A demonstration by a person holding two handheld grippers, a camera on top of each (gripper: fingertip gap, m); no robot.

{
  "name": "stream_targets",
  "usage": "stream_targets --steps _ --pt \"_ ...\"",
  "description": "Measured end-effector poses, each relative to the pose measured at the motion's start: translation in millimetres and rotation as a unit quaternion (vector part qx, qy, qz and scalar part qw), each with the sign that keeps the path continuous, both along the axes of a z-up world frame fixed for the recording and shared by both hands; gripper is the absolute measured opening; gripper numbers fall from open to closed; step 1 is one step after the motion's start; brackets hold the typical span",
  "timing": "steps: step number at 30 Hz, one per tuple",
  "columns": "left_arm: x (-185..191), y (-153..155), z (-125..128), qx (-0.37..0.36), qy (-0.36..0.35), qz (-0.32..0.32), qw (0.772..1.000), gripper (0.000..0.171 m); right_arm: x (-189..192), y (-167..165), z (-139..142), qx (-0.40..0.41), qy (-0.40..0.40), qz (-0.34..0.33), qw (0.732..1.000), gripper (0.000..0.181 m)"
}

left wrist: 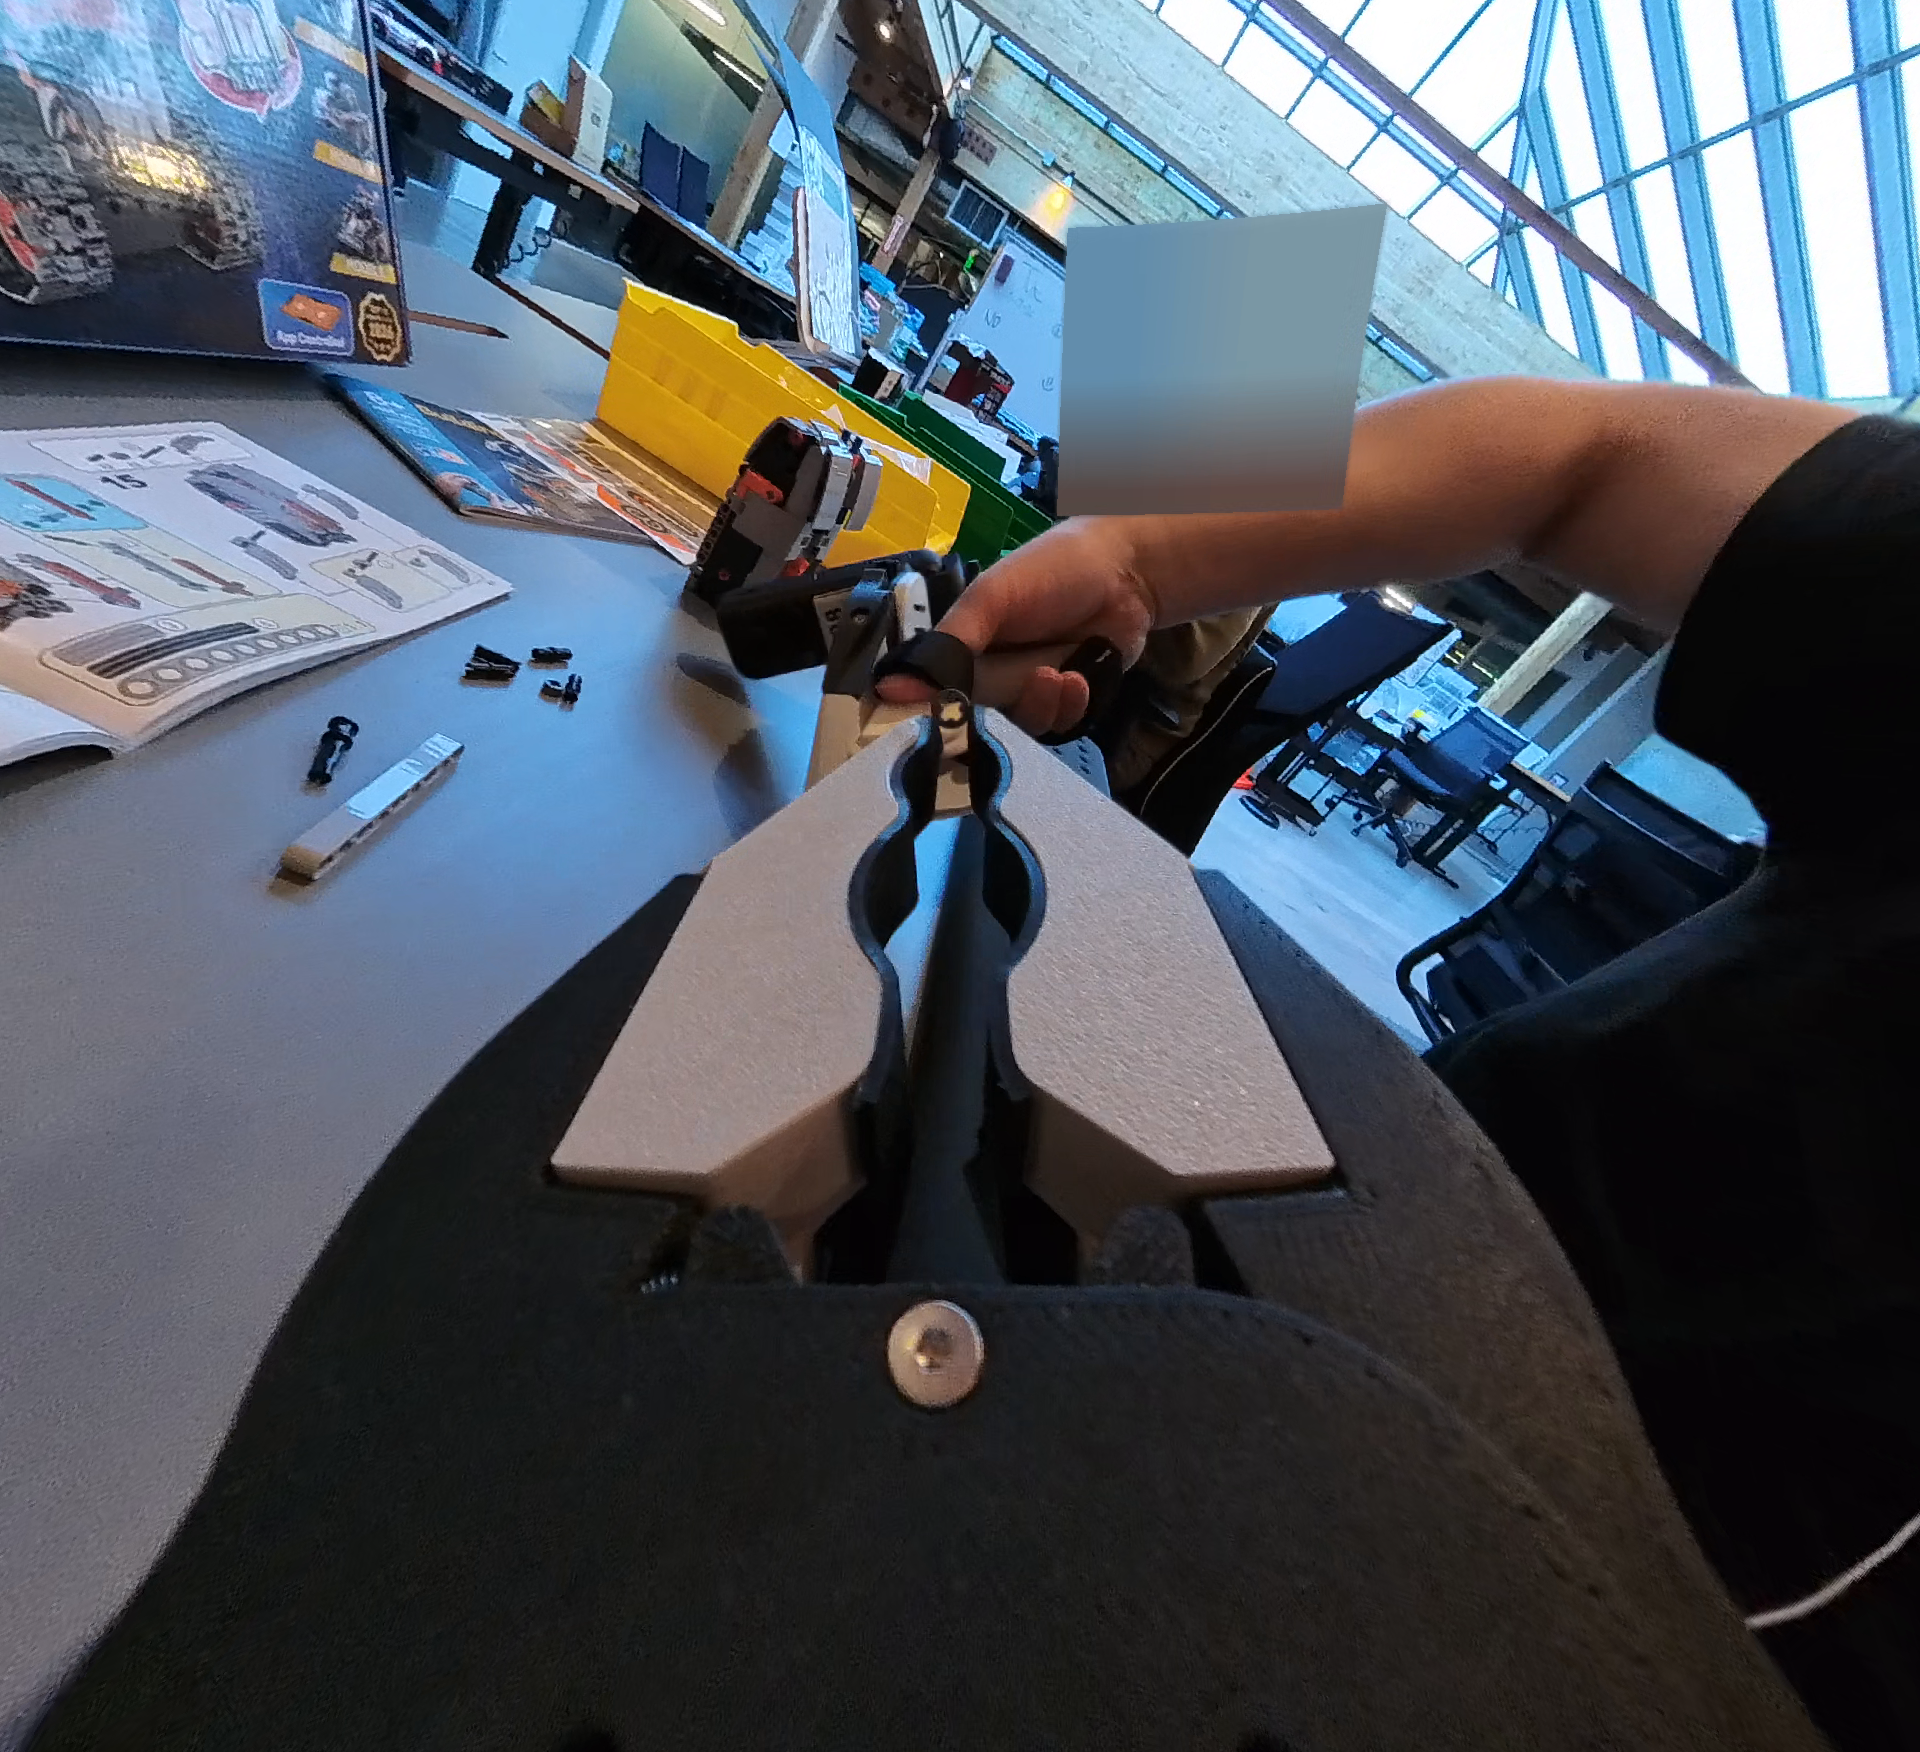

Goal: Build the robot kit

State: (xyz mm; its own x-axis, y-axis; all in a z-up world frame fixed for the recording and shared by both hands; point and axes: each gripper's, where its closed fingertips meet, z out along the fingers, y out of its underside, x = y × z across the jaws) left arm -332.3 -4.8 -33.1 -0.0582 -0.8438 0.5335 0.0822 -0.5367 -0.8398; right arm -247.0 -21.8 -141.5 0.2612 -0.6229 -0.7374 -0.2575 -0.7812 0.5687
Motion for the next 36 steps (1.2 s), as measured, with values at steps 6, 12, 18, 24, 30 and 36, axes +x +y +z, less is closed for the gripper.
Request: stream_targets --steps 6,12,18,24,30,36 --pt "-0.2 -7.1 3.8 0.018 -0.004 -0.004 1.000 0.001 22.8 11.0 -14.8 0.040 -0.111 -0.035 0.992 0.011" --pt "-0.8 -6.3 4.0 0.024 -0.004 0.001 1.000 0.001 -4.7 -4.2 22.6 0.350 -0.130 0.224 0.900 0.000" --pt "1.5 -9.4 3.6 0.032 -0.003 -0.003 0.999 0.001 4.6 22.4 29.3 0.683 -0.321 0.422 0.502 0.026" --pt "7.2 -9.0 -4.6 0.027 0.020 0.002 0.999 0.001 12.8 16.0 -3.8 0.671 -0.315 0.463 0.486 0.021" --pt "13.5 -6.7 -12.0 0.034 0.050 0.016 0.998 0.001 12.8 16.9 -19.8 0.623 -0.297 0.496 0.527 0.017" --pt "16.3 -1.1 -17.1 0.020 0.063 0.019 0.998 0.001 5.5 14.8 -24.3 0.619 -0.294 0.521 0.509 0.005"
